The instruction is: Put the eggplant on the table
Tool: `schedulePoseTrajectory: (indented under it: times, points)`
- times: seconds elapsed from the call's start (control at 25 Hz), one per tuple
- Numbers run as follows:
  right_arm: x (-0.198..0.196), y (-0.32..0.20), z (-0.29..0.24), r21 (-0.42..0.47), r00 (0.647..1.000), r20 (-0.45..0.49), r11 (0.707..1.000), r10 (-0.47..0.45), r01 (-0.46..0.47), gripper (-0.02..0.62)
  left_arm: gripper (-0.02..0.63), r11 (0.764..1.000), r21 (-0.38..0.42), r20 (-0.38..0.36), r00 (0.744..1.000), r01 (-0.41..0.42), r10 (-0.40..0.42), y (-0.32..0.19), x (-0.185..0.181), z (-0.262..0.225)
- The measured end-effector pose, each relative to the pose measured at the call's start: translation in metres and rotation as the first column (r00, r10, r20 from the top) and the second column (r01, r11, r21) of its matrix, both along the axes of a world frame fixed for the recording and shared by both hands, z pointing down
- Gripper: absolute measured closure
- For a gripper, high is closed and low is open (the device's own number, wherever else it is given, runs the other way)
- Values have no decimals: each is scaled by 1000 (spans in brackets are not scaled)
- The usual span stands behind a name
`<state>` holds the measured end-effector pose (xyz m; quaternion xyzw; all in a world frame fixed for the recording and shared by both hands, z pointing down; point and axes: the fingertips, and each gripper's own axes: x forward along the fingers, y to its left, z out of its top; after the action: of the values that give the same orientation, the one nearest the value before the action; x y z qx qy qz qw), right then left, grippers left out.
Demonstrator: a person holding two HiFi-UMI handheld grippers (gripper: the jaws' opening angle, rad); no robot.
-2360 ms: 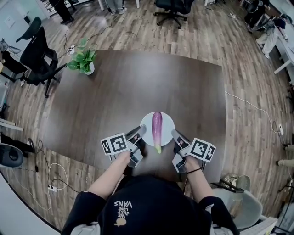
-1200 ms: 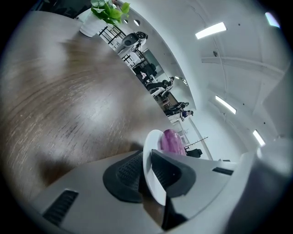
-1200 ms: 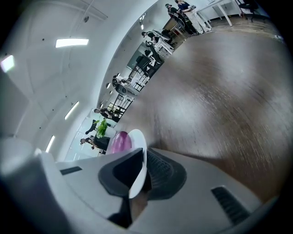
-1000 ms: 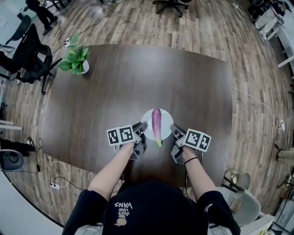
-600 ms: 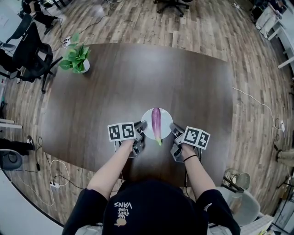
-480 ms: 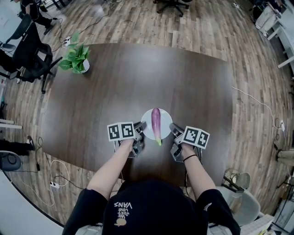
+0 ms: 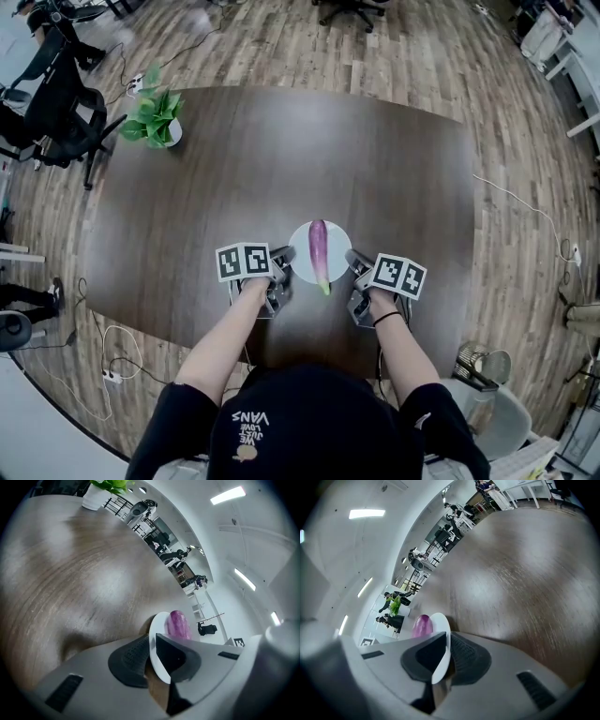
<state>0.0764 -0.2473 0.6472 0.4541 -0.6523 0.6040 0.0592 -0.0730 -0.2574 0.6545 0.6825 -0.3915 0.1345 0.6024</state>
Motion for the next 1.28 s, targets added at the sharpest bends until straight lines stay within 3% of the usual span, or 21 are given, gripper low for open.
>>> schedulePoseTrajectory:
  times: [0.48,1.0,1.28]
  points:
    - [4,0,4,2,999,-49,1000,-20,20,563,554,1000,24,17,1000,0,0,-4,-8,-3]
    - [1,1,5,17,969,-198,988,-148,155,558,555,1000,26,9,1000,-7,7,-5,-5,-2]
    - [7,1,4,29,961,-232,986,-151,162,542,555,999,41,6,1000,-2,1,-6,-5,-7]
